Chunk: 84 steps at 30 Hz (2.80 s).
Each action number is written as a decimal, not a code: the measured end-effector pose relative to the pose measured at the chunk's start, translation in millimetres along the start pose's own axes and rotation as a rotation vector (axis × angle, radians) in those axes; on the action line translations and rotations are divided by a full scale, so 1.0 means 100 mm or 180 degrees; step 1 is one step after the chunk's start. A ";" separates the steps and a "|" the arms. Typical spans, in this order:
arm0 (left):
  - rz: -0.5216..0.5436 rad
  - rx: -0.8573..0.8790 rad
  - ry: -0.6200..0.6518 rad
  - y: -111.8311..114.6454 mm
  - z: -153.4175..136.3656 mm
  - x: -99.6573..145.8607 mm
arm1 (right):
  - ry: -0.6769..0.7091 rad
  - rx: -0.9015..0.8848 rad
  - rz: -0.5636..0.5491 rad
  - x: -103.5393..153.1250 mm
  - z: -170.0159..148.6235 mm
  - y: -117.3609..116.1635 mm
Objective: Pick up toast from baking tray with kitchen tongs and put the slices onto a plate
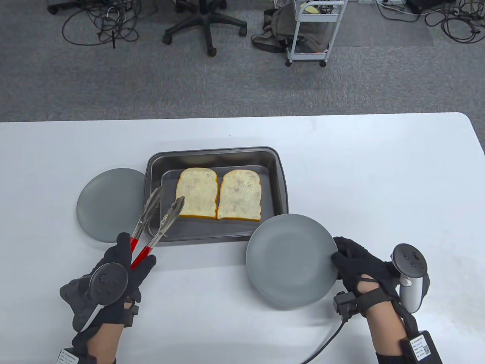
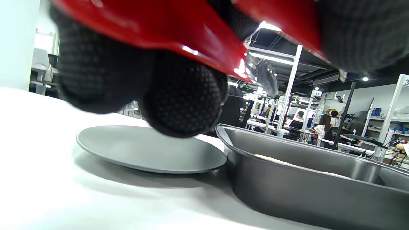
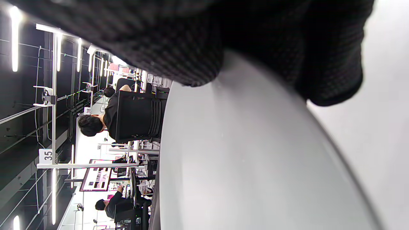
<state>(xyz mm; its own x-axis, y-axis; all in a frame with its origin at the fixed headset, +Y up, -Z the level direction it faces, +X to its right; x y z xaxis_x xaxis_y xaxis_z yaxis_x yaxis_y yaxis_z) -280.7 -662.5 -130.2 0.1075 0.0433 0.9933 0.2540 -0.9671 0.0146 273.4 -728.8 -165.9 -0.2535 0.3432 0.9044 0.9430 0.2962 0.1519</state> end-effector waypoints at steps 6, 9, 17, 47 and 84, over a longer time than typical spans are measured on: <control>-0.0492 0.0010 -0.0045 -0.10 0.05 -0.23 | 0.0014 -0.0051 0.0017 -0.01 0.01 0.05; -0.0693 0.0017 -0.0065 -0.11 0.12 -0.37 | 0.0019 -0.0077 0.0024 -0.01 0.01 0.07; -0.1344 0.0130 -0.0387 -0.03 0.14 -0.80 | 0.0029 -0.0162 0.0041 -0.03 0.03 0.14; -0.1707 0.0385 -0.0629 0.20 -0.07 -1.21 | 0.0241 -0.0013 -0.0064 0.00 0.10 0.21; -0.1225 0.1241 0.0840 -0.37 0.96 -0.18 | 0.0143 -0.0196 -0.0051 0.01 0.10 0.23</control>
<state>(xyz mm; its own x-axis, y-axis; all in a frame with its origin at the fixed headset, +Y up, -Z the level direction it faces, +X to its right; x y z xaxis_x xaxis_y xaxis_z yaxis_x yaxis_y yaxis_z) -200.2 -603.4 -159.6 -0.2913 0.2598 0.9207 0.5659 -0.7292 0.3848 292.8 -712.8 -165.3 -0.2600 0.2980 0.9185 0.9507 0.2456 0.1895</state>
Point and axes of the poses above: the tracker on the back of each hand, its own z axis roughly to the thumb side, its own x axis roughly from the fingertips to the wrist, y = z × x, the point moved 2 cm from there along -x, roughly from the wrist to the fingertips, and after that the axes turned 10 degrees about -z, right-handed, at the moved point
